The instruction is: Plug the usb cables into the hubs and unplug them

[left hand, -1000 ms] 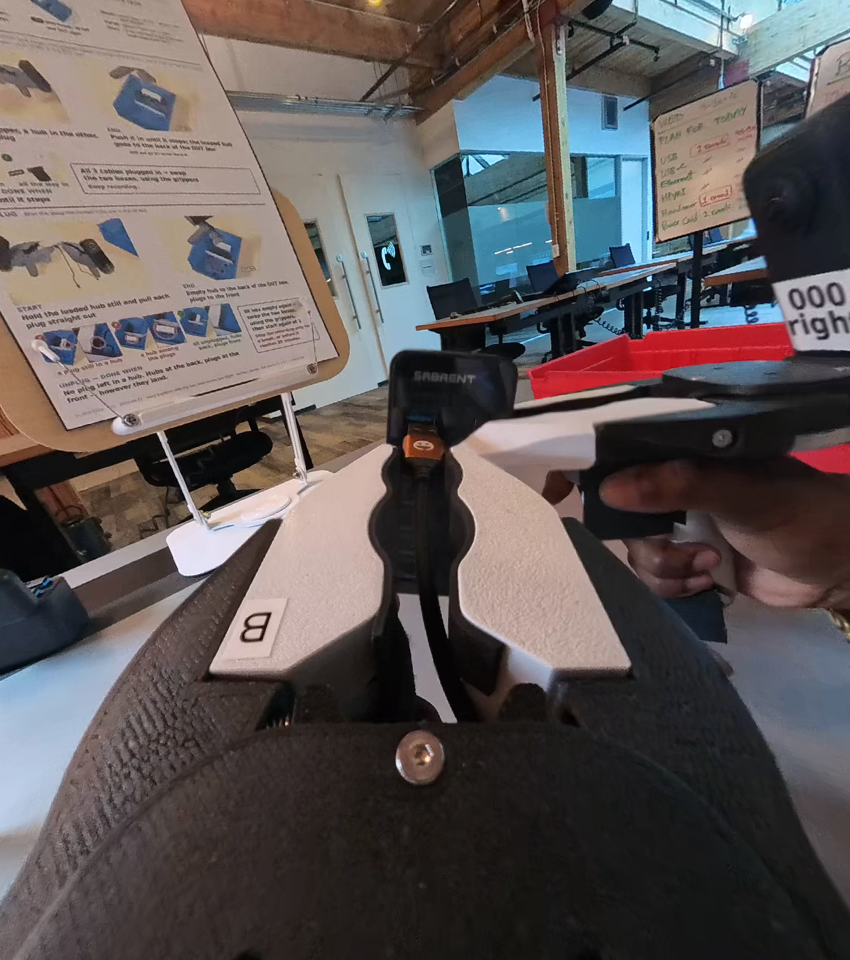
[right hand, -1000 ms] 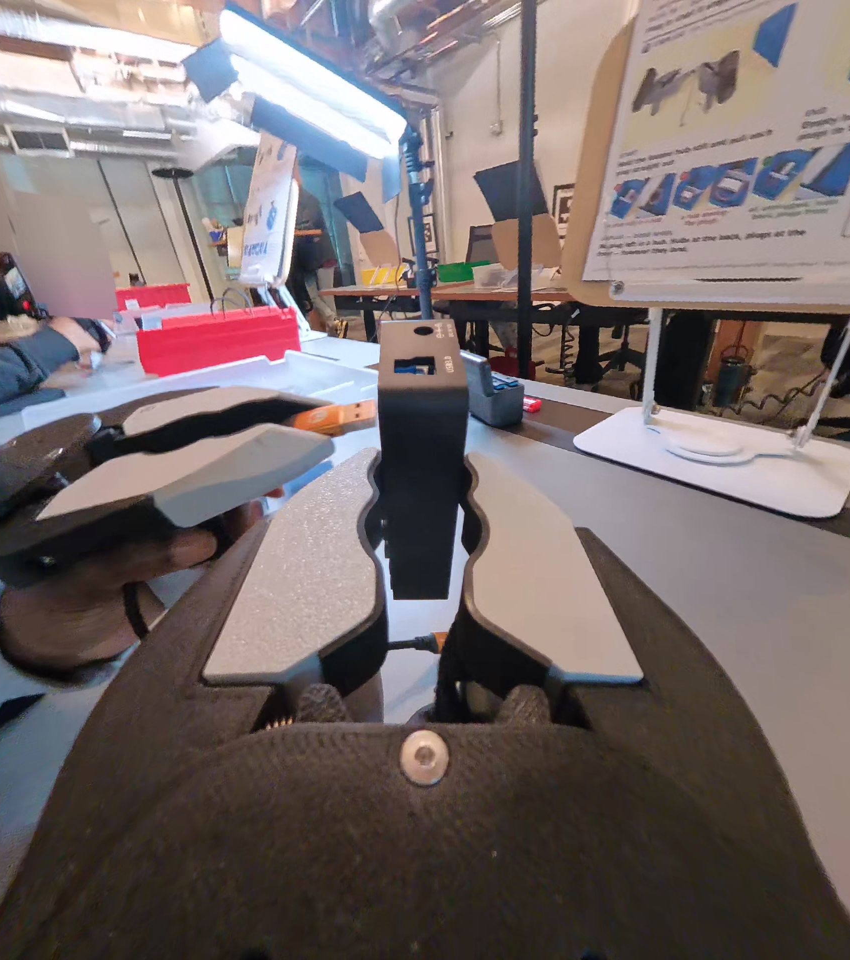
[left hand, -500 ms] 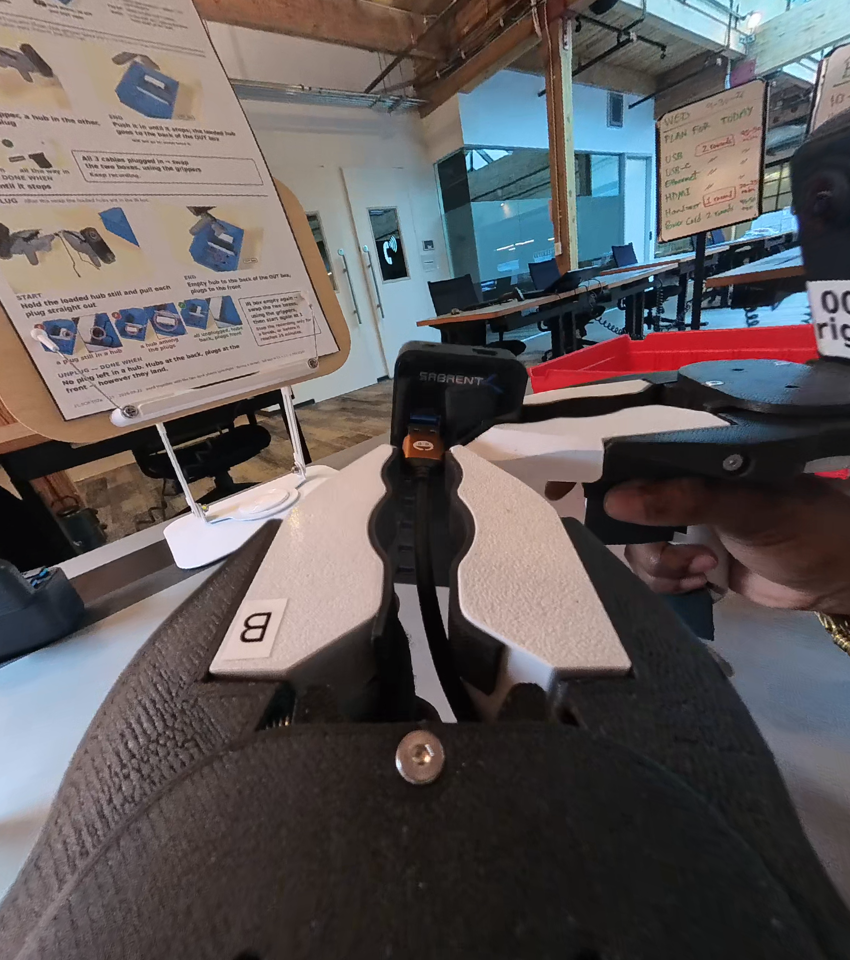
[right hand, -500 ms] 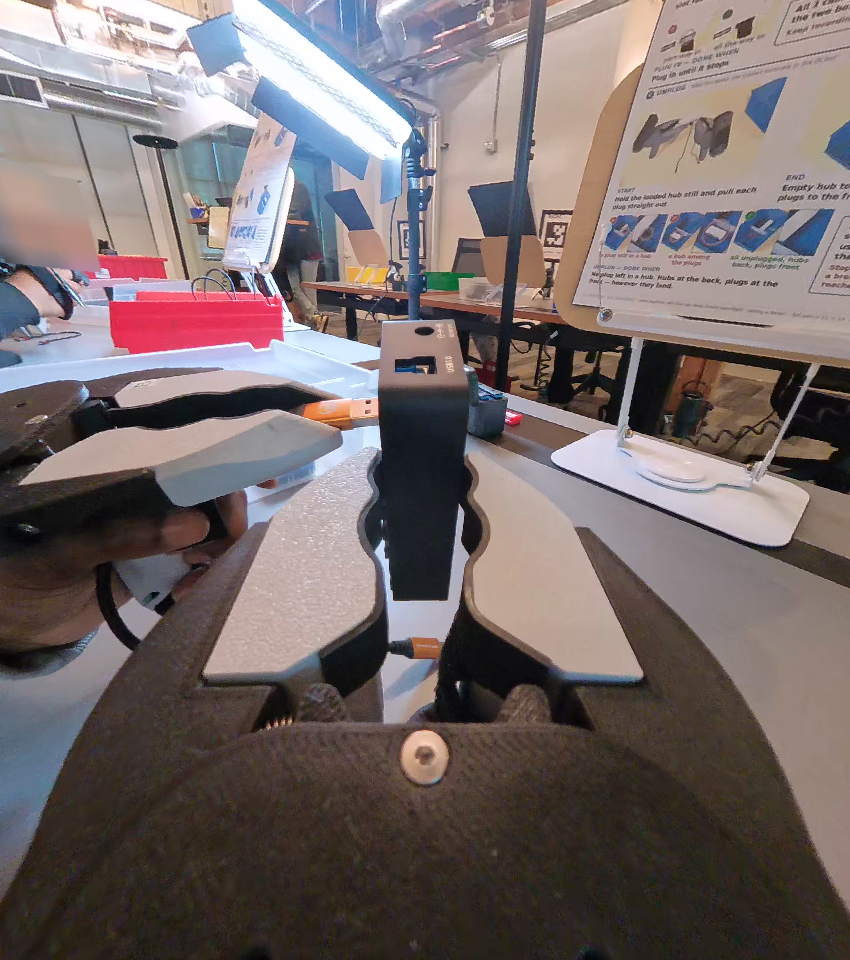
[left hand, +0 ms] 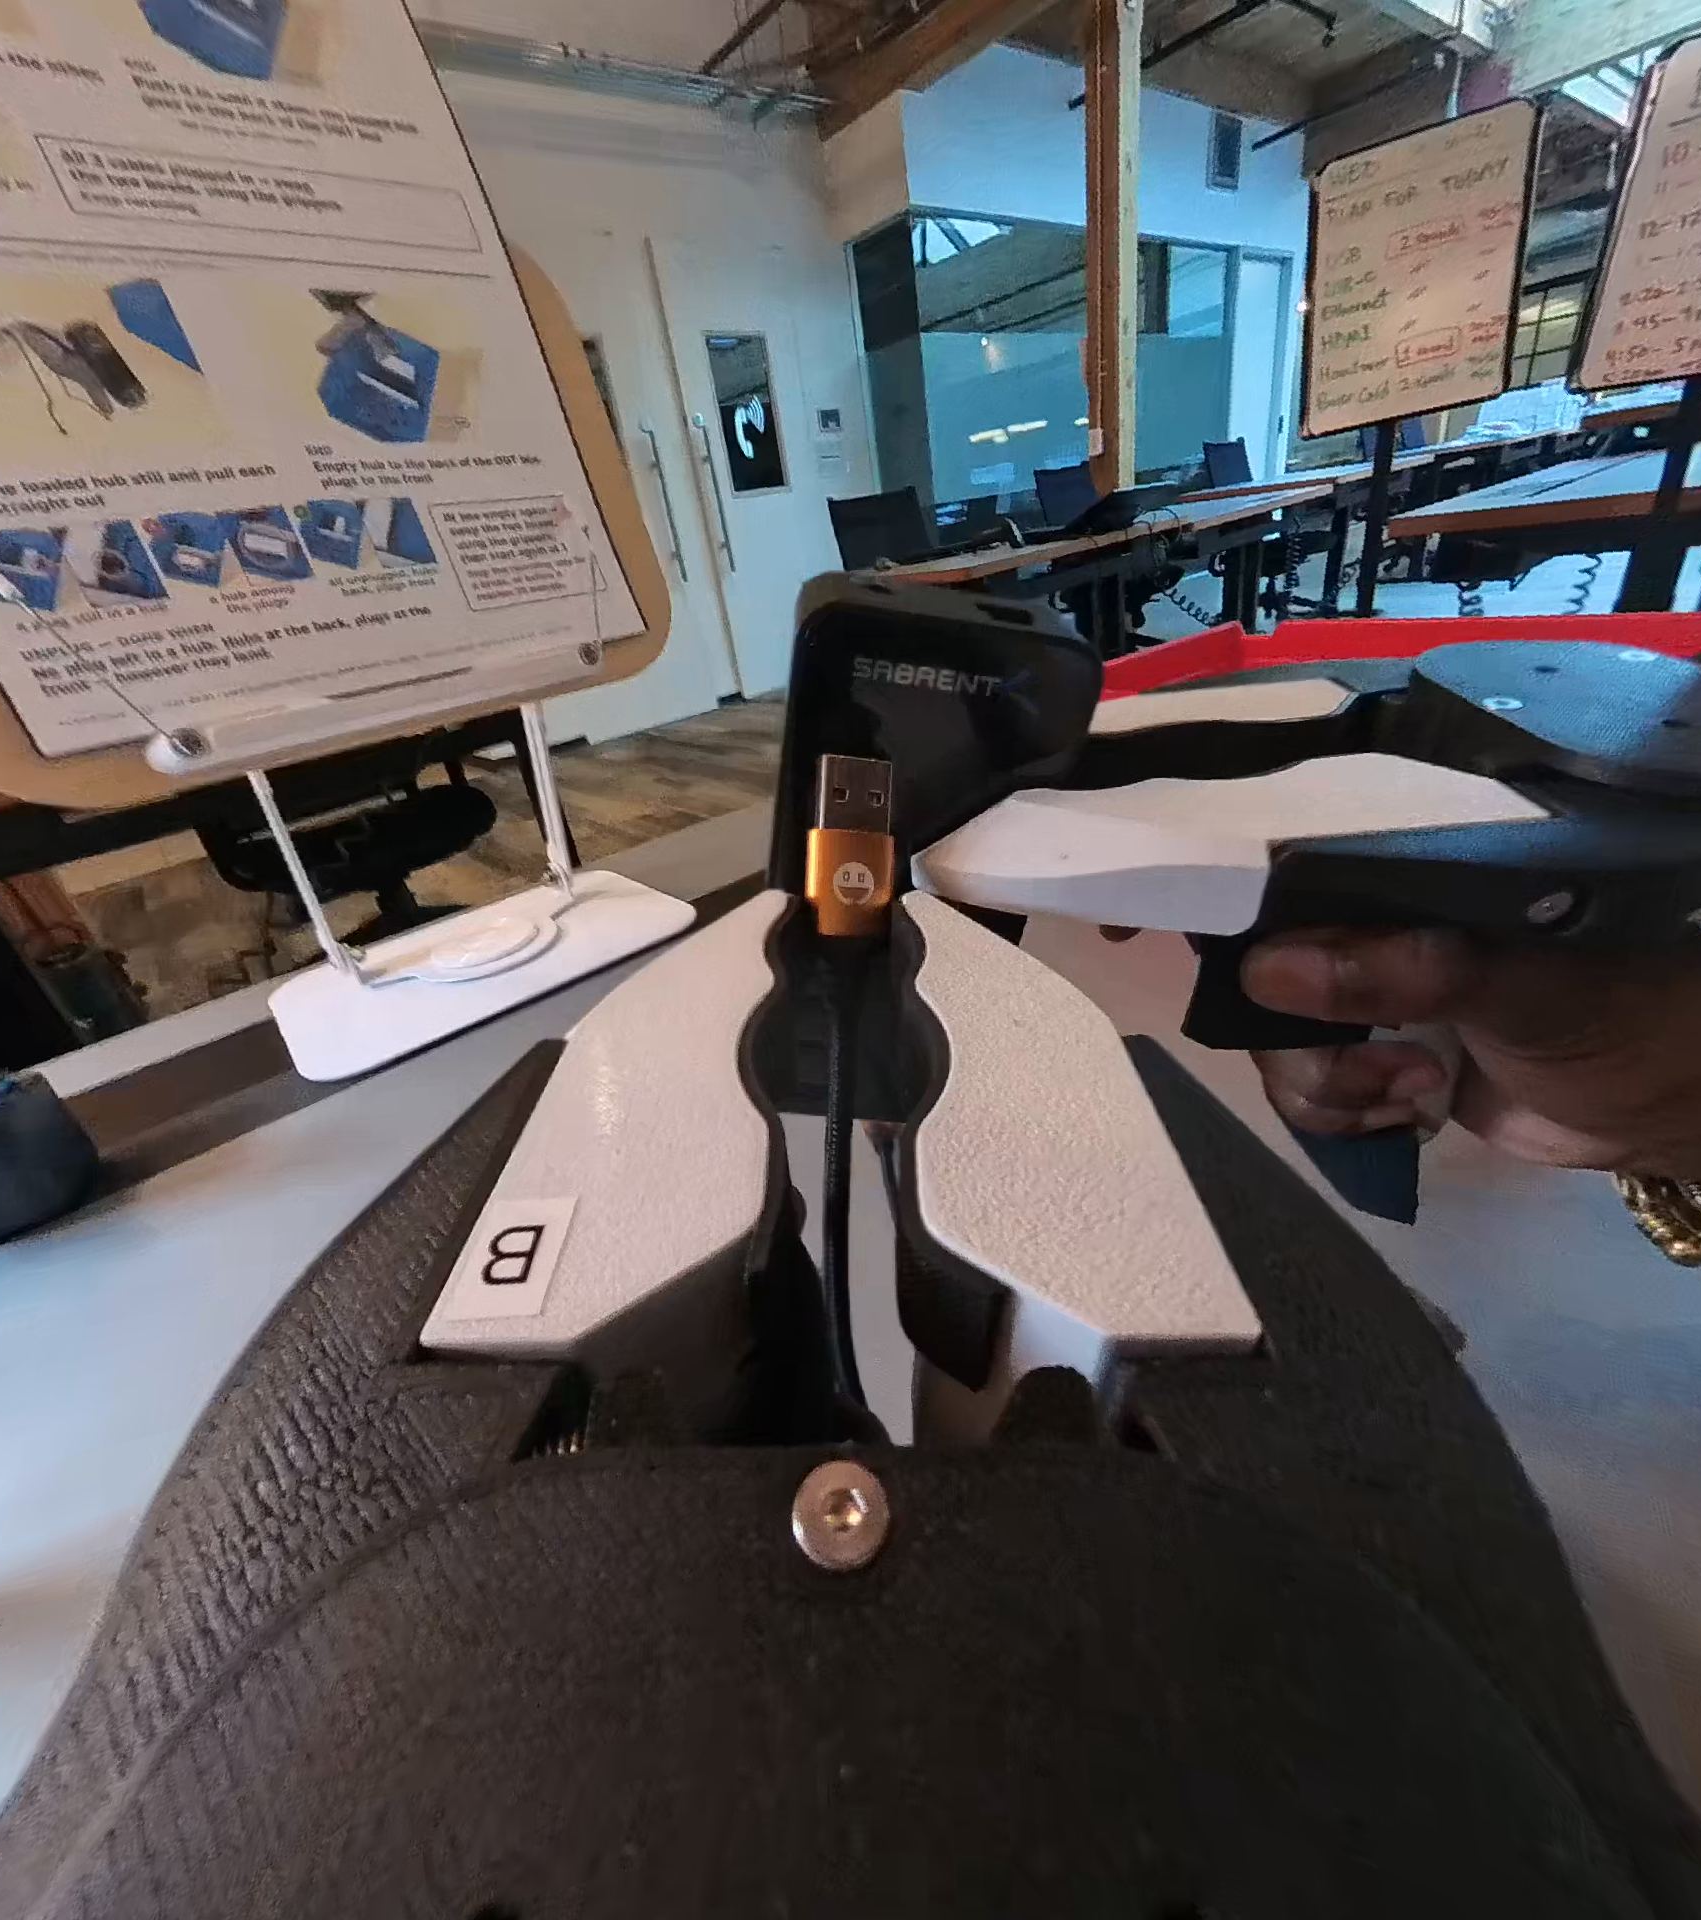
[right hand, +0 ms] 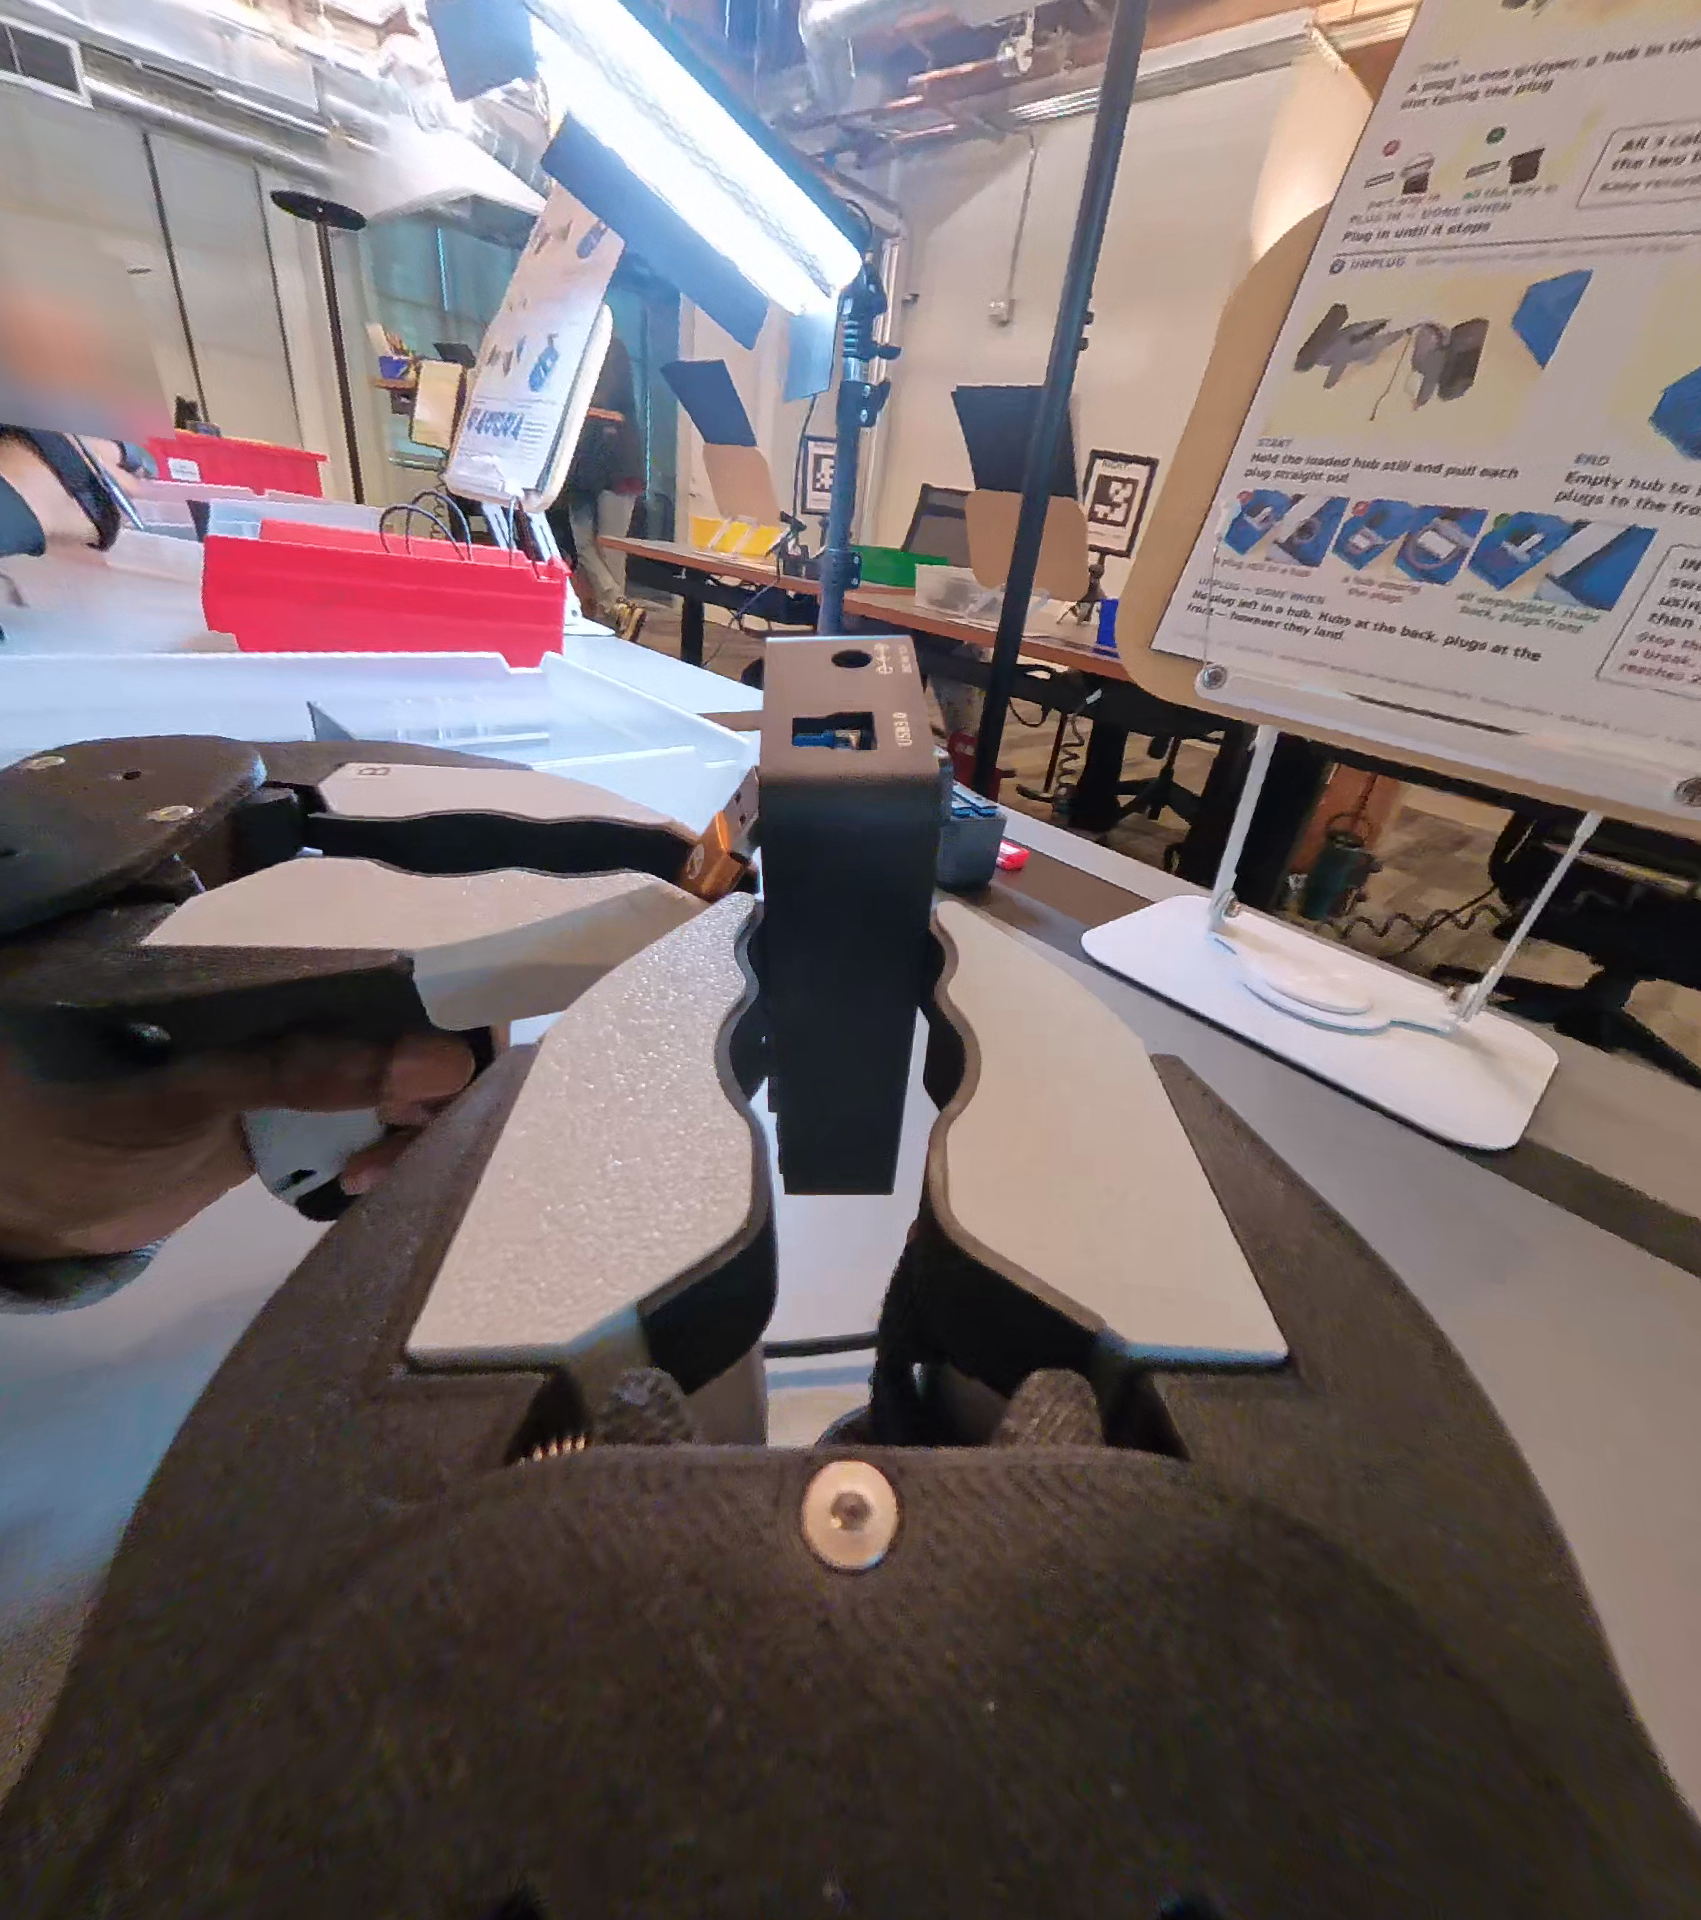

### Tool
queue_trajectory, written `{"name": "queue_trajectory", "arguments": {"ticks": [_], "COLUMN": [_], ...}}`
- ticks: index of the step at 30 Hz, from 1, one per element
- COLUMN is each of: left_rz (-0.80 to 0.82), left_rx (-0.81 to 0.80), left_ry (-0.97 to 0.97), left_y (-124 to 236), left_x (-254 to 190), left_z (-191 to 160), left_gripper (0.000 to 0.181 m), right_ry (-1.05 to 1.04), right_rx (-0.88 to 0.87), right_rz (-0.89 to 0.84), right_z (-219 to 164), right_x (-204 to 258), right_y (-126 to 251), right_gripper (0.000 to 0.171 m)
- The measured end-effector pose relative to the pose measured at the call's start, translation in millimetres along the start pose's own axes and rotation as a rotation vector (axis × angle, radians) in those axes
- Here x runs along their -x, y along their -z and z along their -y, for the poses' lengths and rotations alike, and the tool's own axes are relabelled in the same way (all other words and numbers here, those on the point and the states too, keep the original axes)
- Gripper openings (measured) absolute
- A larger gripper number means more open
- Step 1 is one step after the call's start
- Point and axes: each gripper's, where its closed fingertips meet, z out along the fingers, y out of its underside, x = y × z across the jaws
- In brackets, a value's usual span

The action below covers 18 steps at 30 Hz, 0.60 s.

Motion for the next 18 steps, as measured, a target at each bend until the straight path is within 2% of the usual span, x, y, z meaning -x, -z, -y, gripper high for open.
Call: {"name": "queue_trajectory", "arguments": {"ticks": [4, 8, 10, 18], "left_rz": [0.005, -0.045, -0.086, -0.198], "left_rx": [0.078, 0.134, 0.175, 0.306], "left_ry": [-0.008, 0.065, 0.105, 0.238], "left_y": [-2.0, -3.9, -5.1, -4.3], "left_x": [2.4, 1.6, -3.4, -12.2], "left_z": [-6.7, -15.5, -20.9, -34.5], "left_gripper": [0.015, 0.015, 0.015, 0.015], "right_ry": [0.043, 0.405, 0.517, 0.518], "right_rx": [0.034, 0.043, 0.052, 0.127], "right_rz": [-0.057, -0.143, -0.128, -0.052], "right_z": [-6.3, 1.0, -2.3, -20.2], "right_x": [-11.8, -16.4, -11.5, -15.8], "right_y": [0.5, 5.2, 4.9, 3.8], "right_gripper": [0.027, 0.027, 0.027, 0.027]}}
